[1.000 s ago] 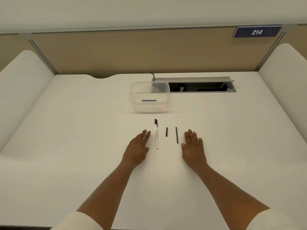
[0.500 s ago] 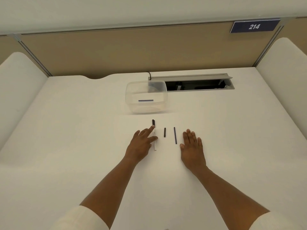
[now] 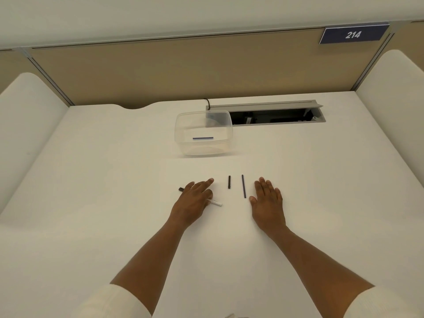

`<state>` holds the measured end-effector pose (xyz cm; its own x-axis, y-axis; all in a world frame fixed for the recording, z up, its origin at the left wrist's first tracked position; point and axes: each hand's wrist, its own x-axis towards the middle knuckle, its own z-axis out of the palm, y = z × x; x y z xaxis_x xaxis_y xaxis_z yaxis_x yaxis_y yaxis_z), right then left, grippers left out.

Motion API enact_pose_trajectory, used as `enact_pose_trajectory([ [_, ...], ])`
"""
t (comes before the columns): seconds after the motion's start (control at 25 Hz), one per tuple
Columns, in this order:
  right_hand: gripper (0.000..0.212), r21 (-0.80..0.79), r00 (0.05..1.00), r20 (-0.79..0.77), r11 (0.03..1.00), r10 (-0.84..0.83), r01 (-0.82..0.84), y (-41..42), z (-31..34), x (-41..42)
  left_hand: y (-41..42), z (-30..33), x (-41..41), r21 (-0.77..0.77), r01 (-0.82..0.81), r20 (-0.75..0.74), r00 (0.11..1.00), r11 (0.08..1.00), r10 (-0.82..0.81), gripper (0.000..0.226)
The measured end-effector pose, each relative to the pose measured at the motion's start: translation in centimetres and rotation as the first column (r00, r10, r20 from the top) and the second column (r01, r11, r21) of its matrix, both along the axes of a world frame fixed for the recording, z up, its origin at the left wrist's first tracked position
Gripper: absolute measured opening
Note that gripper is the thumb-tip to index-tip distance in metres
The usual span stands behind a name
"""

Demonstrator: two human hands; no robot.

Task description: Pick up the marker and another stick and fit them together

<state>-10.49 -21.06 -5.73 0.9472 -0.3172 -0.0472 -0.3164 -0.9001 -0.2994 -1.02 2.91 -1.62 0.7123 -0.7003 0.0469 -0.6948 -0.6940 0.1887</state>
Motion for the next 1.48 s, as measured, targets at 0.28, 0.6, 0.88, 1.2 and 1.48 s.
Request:
enact_pose_trajectory([
  [0.28,0.035,0.101,0.993,0.096,0.993,-0.07,0.06,0.9,2.7,2.3,0.2,1.2,-0.3,-0.033,-0.088,0.007,0.996,0.996,0.088,0.008],
  [0.6,0.013,0.17,0.998,0.036,0.984,-0.061,0.054,0.5,3.6,4.3,1.9,2.9,-0.8,-0.016,-0.14,-0.007,0.99,0.99,0.14,0.006],
  [0.88,0.01,-0.034,0.999,0.039,0.999,0.012,-0.011,0.5,3.4,3.5,2.6,3.6,-0.6,-0.019,-0.2,-0.089,0.976,0.98,0.197,0.005],
  [1.2,0.028,0.218,0.923,0.338,0.938,0.187,-0.27,3.5,5.8,3.3,1.3,4.3,-0.3,-0.051,-0.202,-0.082,0.977,0.978,0.198,0.004],
  [1.48,0.026,0.26,0.908,0.36,0.912,0.214,-0.318,5.2,6.9,3.4,1.3,5.0,-0.5,-0.076,-0.214,-0.076,0.975,0.974,0.208,0.004],
])
